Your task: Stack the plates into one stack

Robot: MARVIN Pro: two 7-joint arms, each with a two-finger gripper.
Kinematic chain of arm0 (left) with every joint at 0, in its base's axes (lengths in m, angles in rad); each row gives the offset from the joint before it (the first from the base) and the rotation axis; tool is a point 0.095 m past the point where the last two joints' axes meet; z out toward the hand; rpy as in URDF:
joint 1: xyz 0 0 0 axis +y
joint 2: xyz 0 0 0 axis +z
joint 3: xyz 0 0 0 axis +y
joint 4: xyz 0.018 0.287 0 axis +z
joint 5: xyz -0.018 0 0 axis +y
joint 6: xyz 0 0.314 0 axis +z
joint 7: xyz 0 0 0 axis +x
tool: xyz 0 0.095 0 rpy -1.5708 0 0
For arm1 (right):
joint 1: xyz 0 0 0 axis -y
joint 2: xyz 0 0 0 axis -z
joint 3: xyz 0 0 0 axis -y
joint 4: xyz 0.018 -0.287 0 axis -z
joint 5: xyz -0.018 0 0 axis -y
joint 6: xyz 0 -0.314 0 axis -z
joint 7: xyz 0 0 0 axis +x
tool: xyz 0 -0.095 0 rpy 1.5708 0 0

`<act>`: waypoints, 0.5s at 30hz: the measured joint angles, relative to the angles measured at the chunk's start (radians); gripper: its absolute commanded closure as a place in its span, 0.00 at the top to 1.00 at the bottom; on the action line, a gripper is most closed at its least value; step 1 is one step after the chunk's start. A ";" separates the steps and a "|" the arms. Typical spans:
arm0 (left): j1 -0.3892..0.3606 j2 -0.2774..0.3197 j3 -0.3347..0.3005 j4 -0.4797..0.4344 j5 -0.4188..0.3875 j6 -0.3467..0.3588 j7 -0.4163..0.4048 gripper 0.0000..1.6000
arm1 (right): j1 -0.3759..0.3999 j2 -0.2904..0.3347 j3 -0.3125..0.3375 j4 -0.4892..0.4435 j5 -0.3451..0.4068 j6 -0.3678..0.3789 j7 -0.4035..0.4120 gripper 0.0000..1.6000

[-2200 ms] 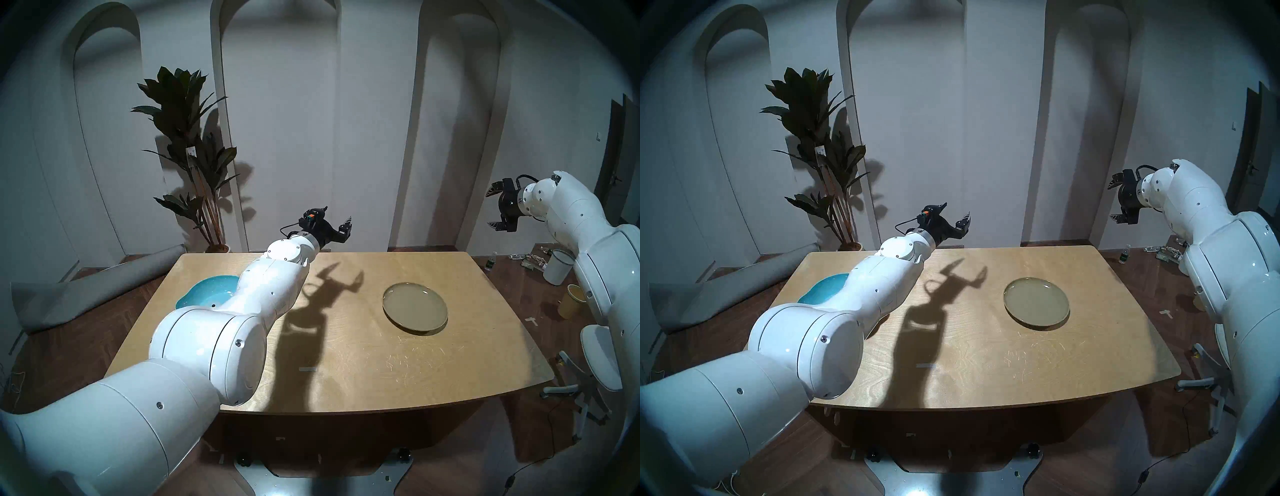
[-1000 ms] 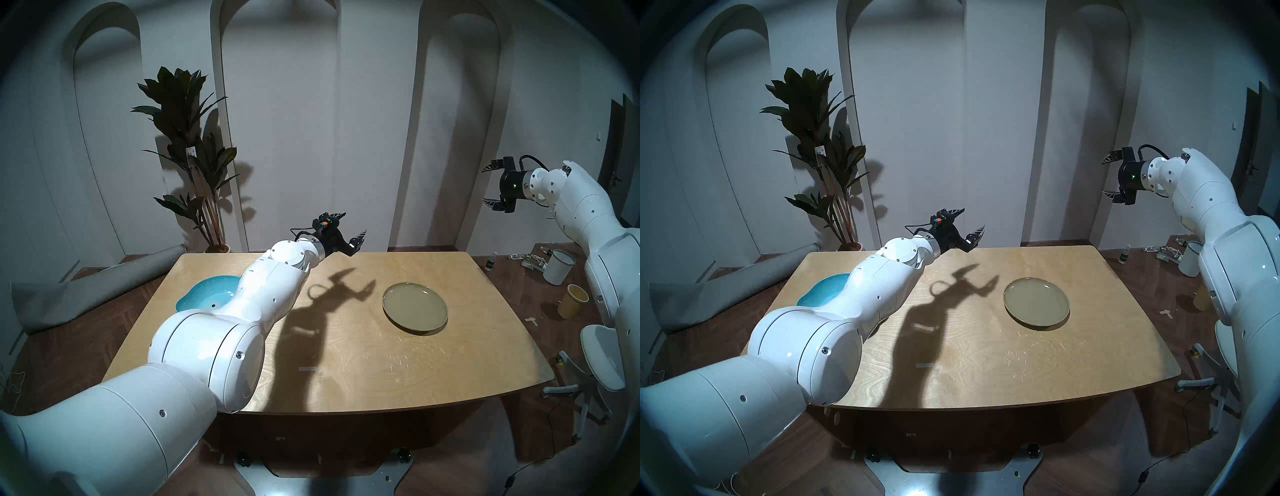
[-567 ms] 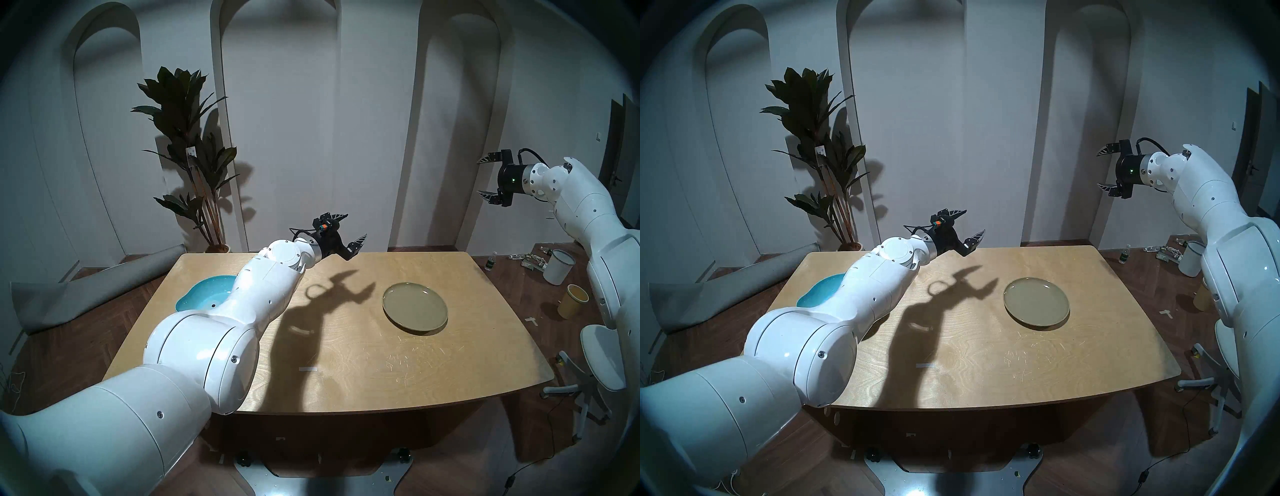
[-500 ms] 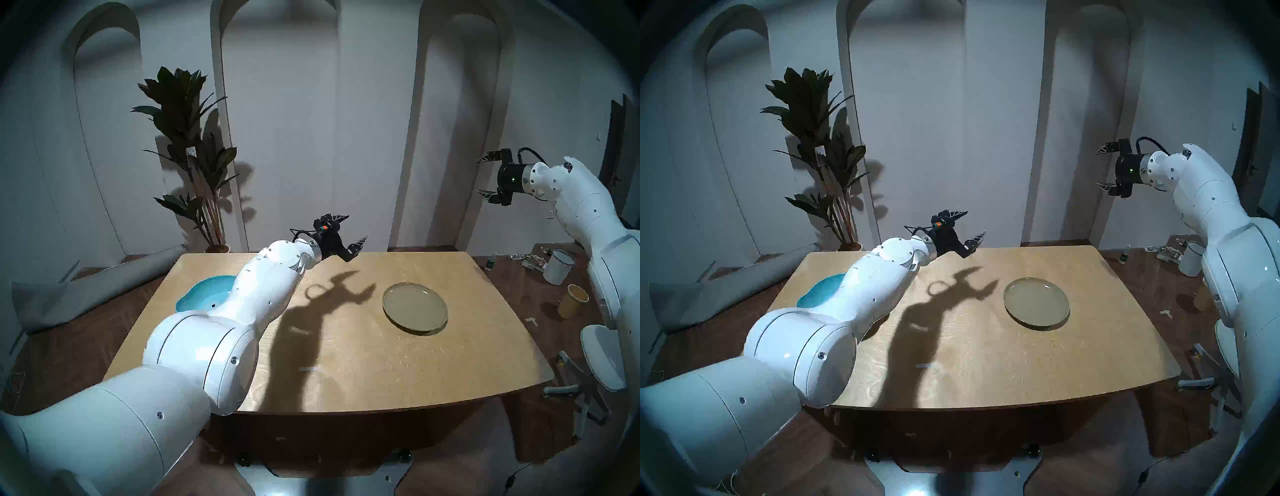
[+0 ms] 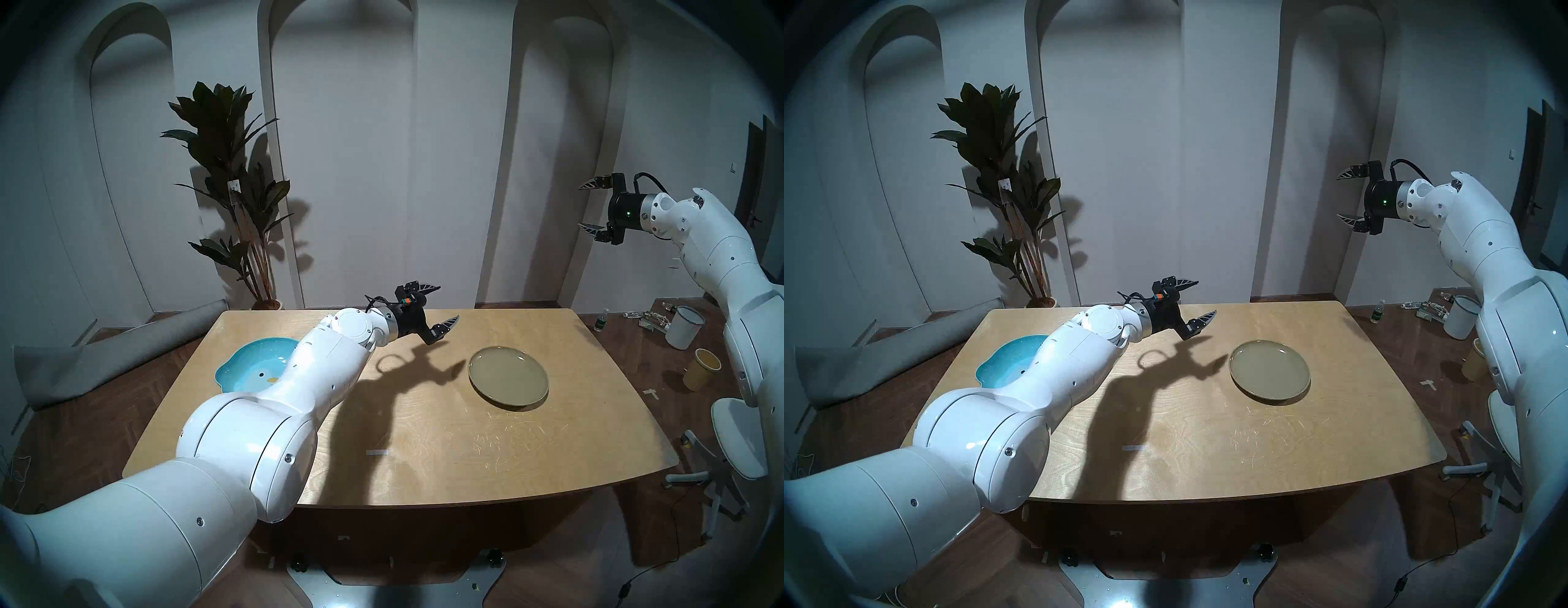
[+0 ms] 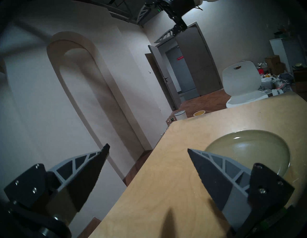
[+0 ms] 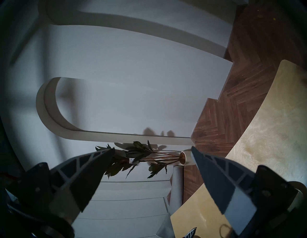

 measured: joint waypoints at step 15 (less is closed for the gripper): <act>0.029 -0.009 0.056 -0.033 0.049 -0.049 -0.059 1.00 | -0.024 0.023 0.009 -0.068 0.002 0.064 0.043 1.00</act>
